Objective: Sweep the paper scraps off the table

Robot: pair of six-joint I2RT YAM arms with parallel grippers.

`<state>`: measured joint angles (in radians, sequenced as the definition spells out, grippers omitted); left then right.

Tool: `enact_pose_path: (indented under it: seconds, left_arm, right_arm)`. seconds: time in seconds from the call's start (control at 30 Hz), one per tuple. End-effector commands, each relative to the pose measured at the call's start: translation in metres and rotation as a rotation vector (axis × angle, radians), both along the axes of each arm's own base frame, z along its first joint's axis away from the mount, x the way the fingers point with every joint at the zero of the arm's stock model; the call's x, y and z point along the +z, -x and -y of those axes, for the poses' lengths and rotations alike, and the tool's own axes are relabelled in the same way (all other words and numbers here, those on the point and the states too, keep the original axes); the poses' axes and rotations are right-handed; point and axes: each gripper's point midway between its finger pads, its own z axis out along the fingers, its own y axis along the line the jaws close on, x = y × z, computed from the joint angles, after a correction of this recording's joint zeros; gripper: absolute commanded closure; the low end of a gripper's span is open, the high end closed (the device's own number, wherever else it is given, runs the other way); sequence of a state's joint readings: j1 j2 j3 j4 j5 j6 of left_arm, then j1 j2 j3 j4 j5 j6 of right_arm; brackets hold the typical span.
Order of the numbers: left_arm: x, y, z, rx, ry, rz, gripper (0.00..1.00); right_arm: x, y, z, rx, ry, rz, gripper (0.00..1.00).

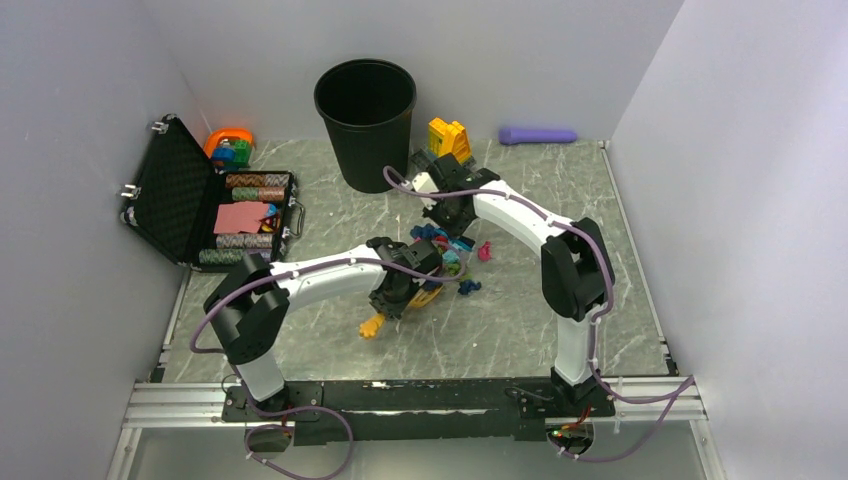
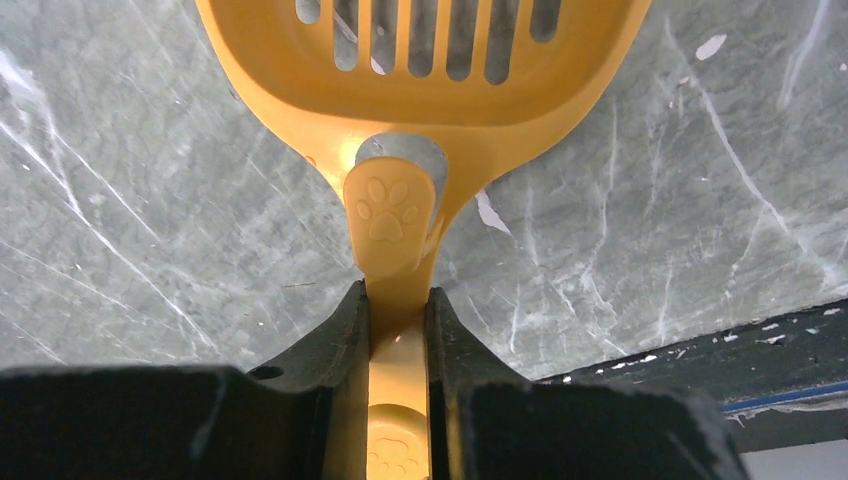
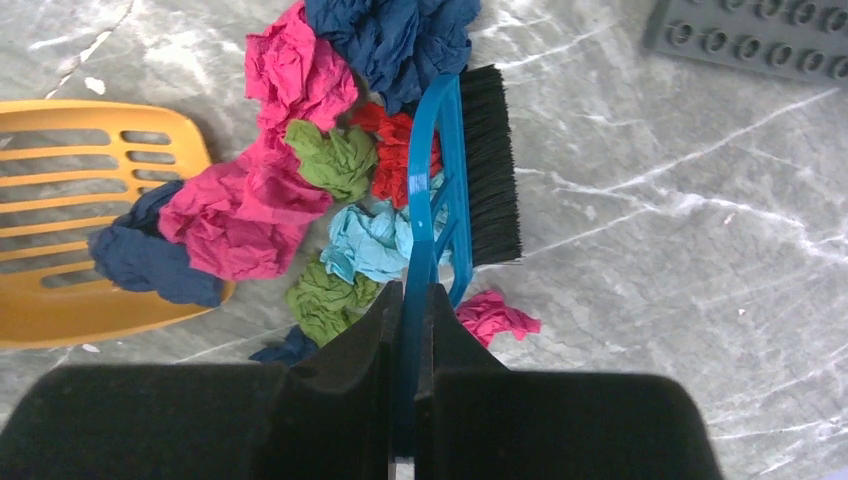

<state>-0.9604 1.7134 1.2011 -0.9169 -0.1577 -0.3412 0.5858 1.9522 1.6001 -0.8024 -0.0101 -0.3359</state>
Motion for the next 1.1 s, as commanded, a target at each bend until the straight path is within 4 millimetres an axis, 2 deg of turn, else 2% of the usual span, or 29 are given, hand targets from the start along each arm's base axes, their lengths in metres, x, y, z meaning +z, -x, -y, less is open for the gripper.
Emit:
enact_pose_path:
  seconds: [0.0, 0.1, 0.3, 0.5, 0.67, 0.83, 1.07]
  left_arm:
    - [0.003, -0.019, 0.002, -0.005, -0.010, 0.056, 1.00]
    - [0.000, -0.023, 0.005, -0.005, 0.001, 0.055, 1.00]
    - [-0.003, -0.028, 0.009, -0.006, -0.001, 0.049, 1.00]
    - [-0.001, -0.030, 0.011, -0.001, 0.012, 0.062, 1.00]
    - [-0.002, -0.030, 0.012, -0.007, 0.037, 0.081, 1.00]
    - [0.007, -0.029, 0.014, -0.011, 0.064, 0.127, 1.00]
    - [0.027, -0.035, 0.009, 0.009, 0.069, 0.249, 1.00]
  right_arm:
    - [-0.021, 0.060, -0.025, 0.059, -0.078, -0.215, 1.00]
    - [-0.017, 0.079, -0.036, 0.089, -0.135, -0.246, 1.00]
    - [0.013, 0.108, -0.059, 0.154, -0.323, -0.295, 1.00]
    - [0.038, 0.123, -0.059, 0.183, -0.394, -0.280, 1.00]
    - [0.059, 0.123, -0.062, 0.184, -0.449, -0.242, 1.00]
    - [0.067, 0.114, -0.059, 0.145, -0.448, -0.206, 1.00]
    - [0.079, 0.099, -0.040, 0.059, -0.392, -0.097, 1.00]
